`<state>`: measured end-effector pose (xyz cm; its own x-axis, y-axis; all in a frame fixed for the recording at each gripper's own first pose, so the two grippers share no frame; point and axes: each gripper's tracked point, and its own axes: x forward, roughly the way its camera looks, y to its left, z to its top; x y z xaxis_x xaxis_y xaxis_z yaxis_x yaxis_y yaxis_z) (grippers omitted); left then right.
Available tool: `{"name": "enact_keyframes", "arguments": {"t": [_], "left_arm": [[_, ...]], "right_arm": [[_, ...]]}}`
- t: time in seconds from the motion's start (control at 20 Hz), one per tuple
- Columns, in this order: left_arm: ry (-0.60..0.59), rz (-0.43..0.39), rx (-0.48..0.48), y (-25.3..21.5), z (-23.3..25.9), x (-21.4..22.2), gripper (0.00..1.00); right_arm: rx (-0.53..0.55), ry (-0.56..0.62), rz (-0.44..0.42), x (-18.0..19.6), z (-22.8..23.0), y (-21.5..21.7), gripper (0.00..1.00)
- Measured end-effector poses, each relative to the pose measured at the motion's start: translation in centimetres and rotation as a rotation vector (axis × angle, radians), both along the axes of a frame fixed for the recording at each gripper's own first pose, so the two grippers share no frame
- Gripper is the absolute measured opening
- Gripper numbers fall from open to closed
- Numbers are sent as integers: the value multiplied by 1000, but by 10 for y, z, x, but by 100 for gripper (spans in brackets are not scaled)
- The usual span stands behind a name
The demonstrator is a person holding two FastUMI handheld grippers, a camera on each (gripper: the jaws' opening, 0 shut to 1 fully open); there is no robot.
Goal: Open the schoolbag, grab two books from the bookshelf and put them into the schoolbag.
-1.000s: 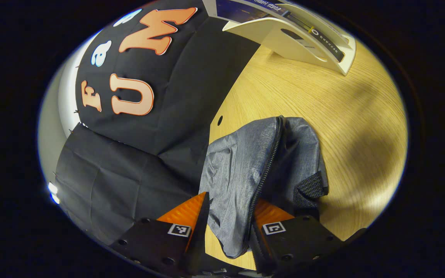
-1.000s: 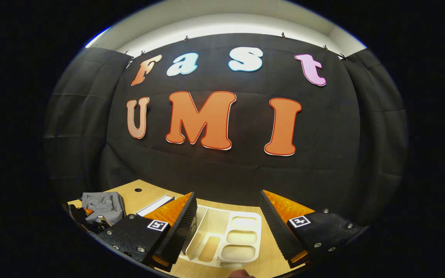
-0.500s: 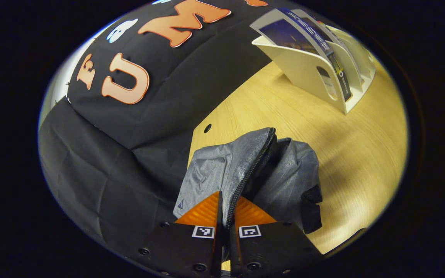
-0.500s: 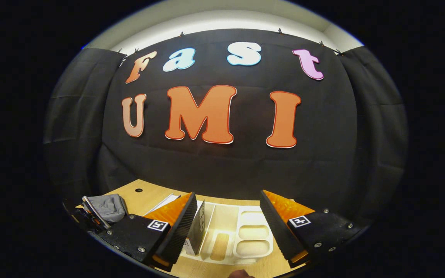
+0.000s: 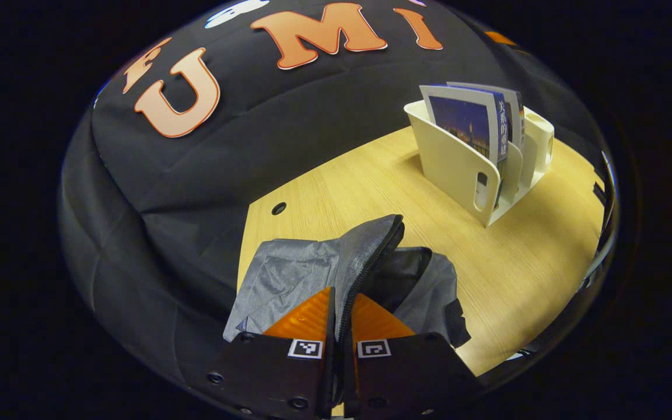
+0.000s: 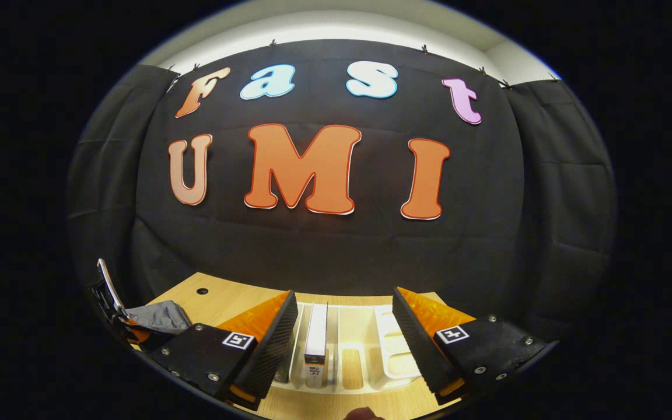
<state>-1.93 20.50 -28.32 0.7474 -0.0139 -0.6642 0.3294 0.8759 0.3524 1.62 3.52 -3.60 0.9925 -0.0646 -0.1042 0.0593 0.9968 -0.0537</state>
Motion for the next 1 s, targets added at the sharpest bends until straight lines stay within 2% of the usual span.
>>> {"name": "enact_keyframes", "arguments": {"t": [0.15,0.25,0.3,0.35,0.55,0.7,0.85,1.0], "left_arm": [[41,-50,-57,11,15,9,7],[48,-131,-61,17,22,16,6],[58,-152,-57,22,25,21,10],[79,-180,-71,23,27,20,6],[129,-210,-101,40,39,34,6],[179,-230,-164,42,52,40,6],[224,-251,-220,44,65,41,6],[268,-252,-269,47,84,50,5]], "right_arm": [[-29,11,-24,0,2,17,97],[-90,31,-47,5,2,26,97],[-122,46,-64,7,2,28,97],[-137,70,-68,9,1,34,97],[-150,200,18,17,-13,72,98],[-147,272,25,21,-18,84,98],[-126,354,67,27,-20,104,98],[-159,419,91,40,-19,112,99]]}}
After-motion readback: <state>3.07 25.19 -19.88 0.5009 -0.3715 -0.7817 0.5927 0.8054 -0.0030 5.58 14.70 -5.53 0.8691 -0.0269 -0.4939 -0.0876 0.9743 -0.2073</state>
